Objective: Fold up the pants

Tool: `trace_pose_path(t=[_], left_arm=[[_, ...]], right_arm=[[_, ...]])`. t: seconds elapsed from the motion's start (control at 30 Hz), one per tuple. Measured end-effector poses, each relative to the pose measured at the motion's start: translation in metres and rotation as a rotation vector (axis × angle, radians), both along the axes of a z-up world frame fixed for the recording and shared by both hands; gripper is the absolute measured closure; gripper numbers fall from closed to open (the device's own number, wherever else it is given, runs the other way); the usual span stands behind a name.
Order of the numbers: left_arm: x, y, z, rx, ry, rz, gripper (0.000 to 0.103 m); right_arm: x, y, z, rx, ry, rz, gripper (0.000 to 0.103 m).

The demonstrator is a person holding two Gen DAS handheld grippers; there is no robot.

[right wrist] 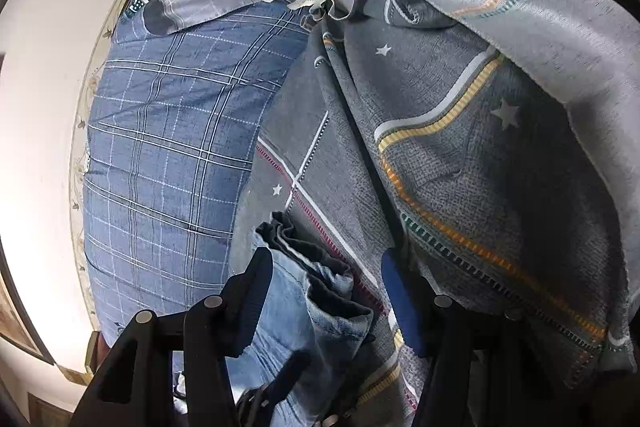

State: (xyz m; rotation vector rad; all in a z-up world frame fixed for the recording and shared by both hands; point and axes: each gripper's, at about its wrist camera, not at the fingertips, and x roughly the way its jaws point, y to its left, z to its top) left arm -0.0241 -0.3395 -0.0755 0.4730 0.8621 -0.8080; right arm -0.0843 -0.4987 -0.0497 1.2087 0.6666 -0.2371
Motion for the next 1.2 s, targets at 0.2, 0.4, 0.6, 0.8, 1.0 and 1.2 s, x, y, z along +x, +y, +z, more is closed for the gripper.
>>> trace_pose_path(t=[0.2, 0.4, 0.6, 0.8, 1.0, 1.2], left_arm=[[0.030, -0.004, 0.003, -0.042, 0.024, 0.122, 0.047], [0.029, 0.005, 0.017, -0.129, 0.113, 0.124, 0.084], [0.048, 0.028, 0.037, -0.308, 0.211, 0.246, 0.084], [0.043, 0.002, -0.002, -0.182, 0.210, 0.250, 0.080], [0.031, -0.014, 0.000, -0.112, 0.063, 0.210, 0.088], [0.045, 0.035, 0.029, -0.345, 0.187, 0.292, 0.091]], right_arm=[[0.008, 0.000, -0.003, 0.020, -0.015, 0.010, 0.047], [0.009, -0.002, -0.006, 0.048, -0.025, 0.003, 0.047], [0.008, -0.001, -0.006, 0.062, -0.040, 0.002, 0.047], [0.010, 0.001, -0.008, 0.073, -0.031, 0.018, 0.047], [0.016, 0.004, -0.013, 0.099, -0.037, 0.051, 0.047], [0.023, 0.012, -0.012, 0.111, -0.081, 0.110, 0.047]])
